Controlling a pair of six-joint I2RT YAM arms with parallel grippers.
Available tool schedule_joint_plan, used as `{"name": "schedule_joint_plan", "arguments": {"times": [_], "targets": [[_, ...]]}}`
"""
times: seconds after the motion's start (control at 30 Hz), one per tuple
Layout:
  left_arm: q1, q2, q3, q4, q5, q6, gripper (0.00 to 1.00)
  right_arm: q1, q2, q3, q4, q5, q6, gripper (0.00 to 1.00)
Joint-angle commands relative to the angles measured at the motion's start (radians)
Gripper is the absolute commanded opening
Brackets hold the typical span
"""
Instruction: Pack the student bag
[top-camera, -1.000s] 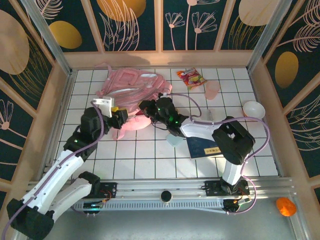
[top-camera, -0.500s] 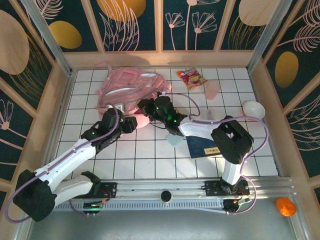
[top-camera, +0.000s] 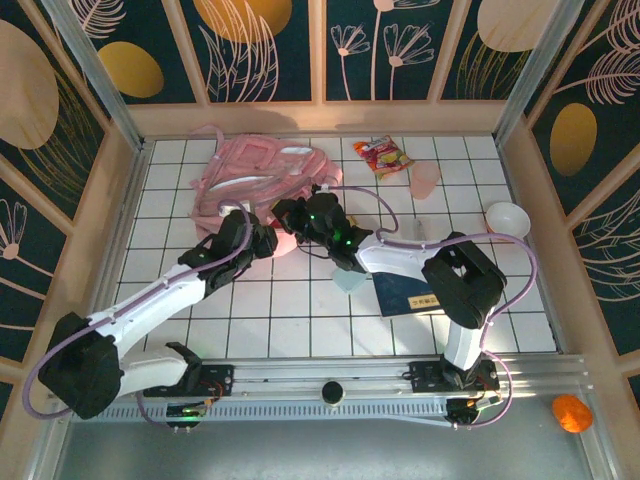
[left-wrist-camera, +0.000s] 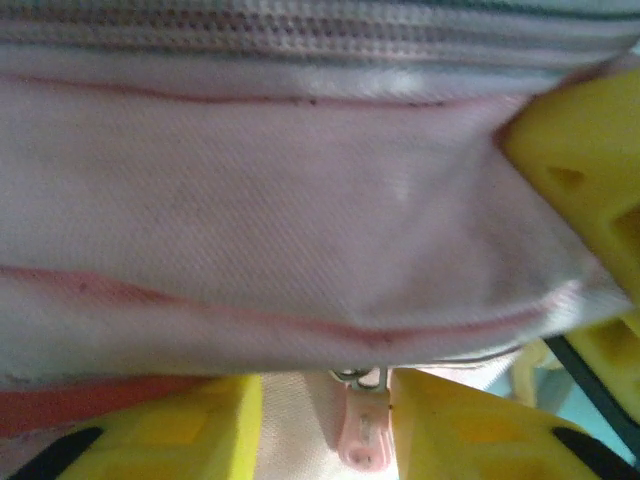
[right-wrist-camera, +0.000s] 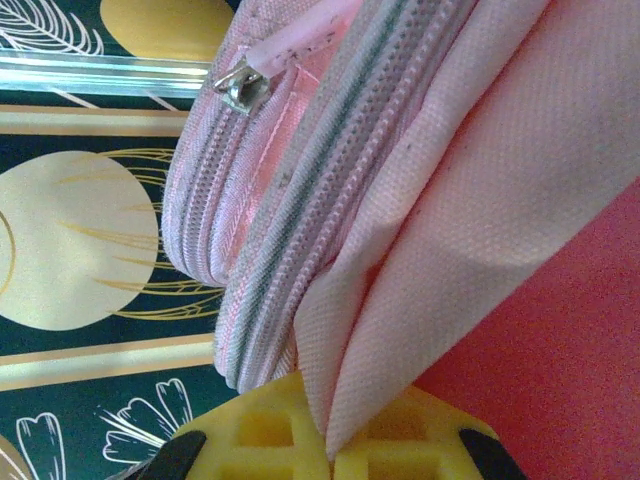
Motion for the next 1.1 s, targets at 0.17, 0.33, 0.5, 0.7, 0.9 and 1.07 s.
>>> {"name": "schedule_joint_plan", "arguments": {"times": [0.17, 0.33, 0.5, 0.7, 0.9, 1.07], "targets": [[-0.003, -0.028, -0.023, 0.006, -0.037, 0.005, 0.08, 0.015, -0.079, 0.064, -0.019, 0.034, -0.066, 0.0], [-0.003, -0.052, -0.048, 0.017, 0.015, 0.024, 0.0, 0.011, -0.105, 0.051, -0.046, 0.045, -0.083, 0.0], [-0.003, -0.059, -0.06, 0.01, 0.026, 0.04, 0.0, 0.008, -0.117, 0.051, -0.068, 0.035, -0.1, 0.0], [-0.001, -0.074, -0.058, -0.026, 0.011, 0.084, 0.0, -0.009, -0.132, 0.049, -0.104, 0.004, -0.117, 0.0], [0.012, -0.163, -0.082, -0.056, -0.021, 0.191, 0.0, -0.092, -0.188, 0.014, -0.17, -0.103, -0.171, 0.0], [0.027, -0.223, -0.103, -0.076, -0.007, 0.283, 0.0, -0.171, -0.184, 0.025, -0.227, -0.271, -0.232, 0.0]]}}
